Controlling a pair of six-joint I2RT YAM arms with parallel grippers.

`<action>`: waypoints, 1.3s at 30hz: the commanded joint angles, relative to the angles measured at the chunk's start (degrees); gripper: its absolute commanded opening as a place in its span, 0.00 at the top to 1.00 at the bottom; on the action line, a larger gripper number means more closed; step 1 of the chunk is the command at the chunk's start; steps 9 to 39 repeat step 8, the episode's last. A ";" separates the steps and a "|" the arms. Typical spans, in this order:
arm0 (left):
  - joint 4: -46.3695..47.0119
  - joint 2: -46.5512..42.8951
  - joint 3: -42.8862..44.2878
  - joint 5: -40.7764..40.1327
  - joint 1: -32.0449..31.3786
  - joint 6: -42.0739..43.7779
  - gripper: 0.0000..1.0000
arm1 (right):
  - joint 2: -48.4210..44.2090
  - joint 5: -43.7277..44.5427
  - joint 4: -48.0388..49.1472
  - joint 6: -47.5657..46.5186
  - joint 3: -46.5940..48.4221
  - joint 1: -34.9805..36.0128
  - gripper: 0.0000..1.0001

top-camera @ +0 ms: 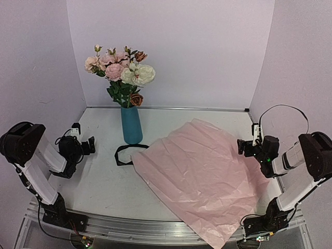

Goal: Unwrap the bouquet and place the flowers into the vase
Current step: Reset both arms

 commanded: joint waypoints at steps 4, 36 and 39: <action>2.93 0.10 1.37 0.78 0.28 0.32 0.00 | -0.36 -0.44 6.00 -0.12 1.25 -0.24 0.02; 2.85 0.29 1.53 0.93 0.37 0.29 0.00 | -0.31 -0.45 6.00 -0.12 1.22 -0.25 0.02; 2.85 0.29 1.53 0.93 0.37 0.29 0.00 | -0.31 -0.45 6.00 -0.12 1.22 -0.25 0.02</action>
